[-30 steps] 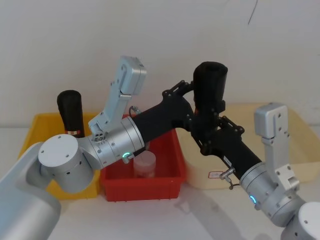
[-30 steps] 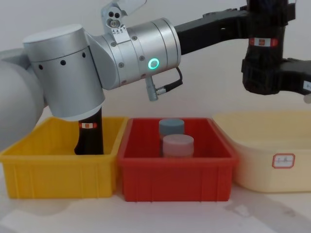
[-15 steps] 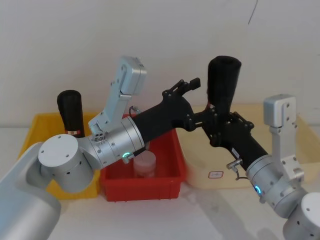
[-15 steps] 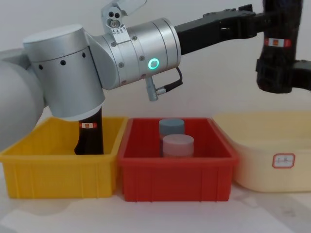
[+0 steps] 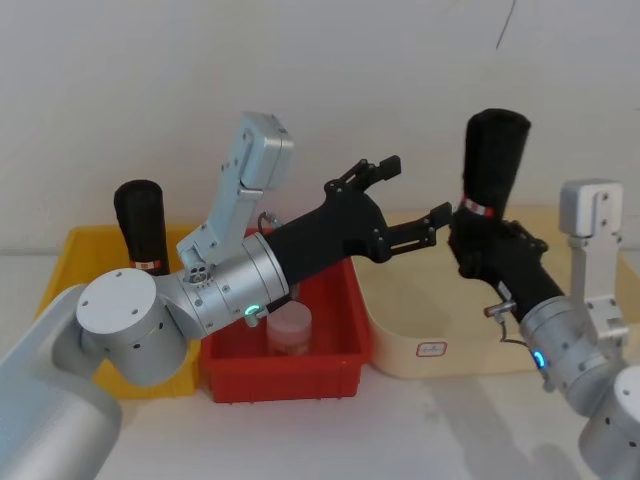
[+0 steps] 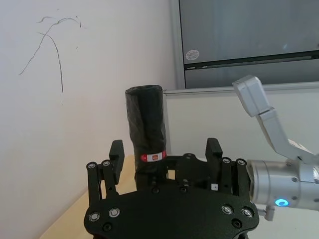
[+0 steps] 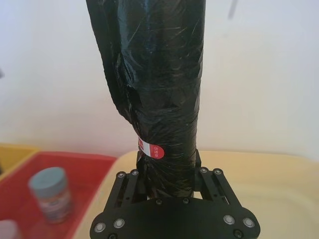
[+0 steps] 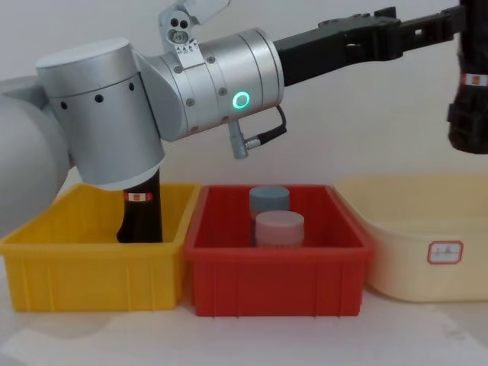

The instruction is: Pick up the garbage bag with the one hand and transfer it to the other hand.

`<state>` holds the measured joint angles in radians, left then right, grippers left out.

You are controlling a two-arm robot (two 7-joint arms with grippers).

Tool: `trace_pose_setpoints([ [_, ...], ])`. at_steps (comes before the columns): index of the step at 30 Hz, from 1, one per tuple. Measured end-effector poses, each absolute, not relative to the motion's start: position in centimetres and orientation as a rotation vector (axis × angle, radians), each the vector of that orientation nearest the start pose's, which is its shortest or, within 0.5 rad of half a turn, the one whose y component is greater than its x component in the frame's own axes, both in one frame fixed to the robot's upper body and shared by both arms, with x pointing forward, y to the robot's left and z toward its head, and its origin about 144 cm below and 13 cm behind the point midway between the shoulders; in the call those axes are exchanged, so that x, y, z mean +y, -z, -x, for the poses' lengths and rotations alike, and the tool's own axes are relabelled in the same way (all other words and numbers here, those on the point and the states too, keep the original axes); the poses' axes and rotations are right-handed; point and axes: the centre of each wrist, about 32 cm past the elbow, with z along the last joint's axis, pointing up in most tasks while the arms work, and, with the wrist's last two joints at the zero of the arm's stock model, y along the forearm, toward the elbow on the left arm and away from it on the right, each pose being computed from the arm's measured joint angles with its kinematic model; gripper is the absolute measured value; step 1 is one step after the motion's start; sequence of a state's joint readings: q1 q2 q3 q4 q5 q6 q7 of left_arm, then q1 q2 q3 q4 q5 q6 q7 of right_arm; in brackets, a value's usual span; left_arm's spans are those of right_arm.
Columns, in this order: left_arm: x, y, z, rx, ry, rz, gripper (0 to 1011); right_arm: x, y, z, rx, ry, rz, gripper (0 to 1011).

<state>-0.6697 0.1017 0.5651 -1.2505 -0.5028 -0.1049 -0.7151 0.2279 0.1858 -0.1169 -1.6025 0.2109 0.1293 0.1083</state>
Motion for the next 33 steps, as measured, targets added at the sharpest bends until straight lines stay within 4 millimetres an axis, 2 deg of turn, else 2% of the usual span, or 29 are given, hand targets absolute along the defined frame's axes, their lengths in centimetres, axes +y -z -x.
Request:
trace_pose_setpoints([
  [15,10.3,-128.0,-59.3,-0.197,-0.342,0.265,1001,-26.6,-122.6,-53.4,-0.081,1.513,-0.038,483],
  [16,10.3,-128.0,-59.3,-0.197,-0.342,0.265,1001,-26.7,-122.5,-53.4,-0.081,1.518,-0.034,538],
  [21,10.3,-128.0,-59.3,-0.197,-0.342,0.265,1002,-27.1,-122.3,-53.8,-0.088,1.542,-0.014,691],
  [27,10.3,-128.0,-59.3,-0.197,-0.343,0.264,1001,-27.2,-122.3,-53.9,-0.089,1.544,0.004,846],
  [28,10.4,-128.0,-59.2,-0.197,-0.345,0.264,1001,-27.2,-122.2,-53.9,-0.088,1.541,0.006,846],
  [29,10.4,-128.0,-59.2,-0.197,-0.345,0.264,1002,-27.2,-122.2,-53.8,-0.087,1.535,0.010,902],
  [33,10.6,-128.0,-58.9,-0.205,-0.365,0.262,1002,-27.0,-122.3,-53.6,-0.087,1.507,0.019,993],
])
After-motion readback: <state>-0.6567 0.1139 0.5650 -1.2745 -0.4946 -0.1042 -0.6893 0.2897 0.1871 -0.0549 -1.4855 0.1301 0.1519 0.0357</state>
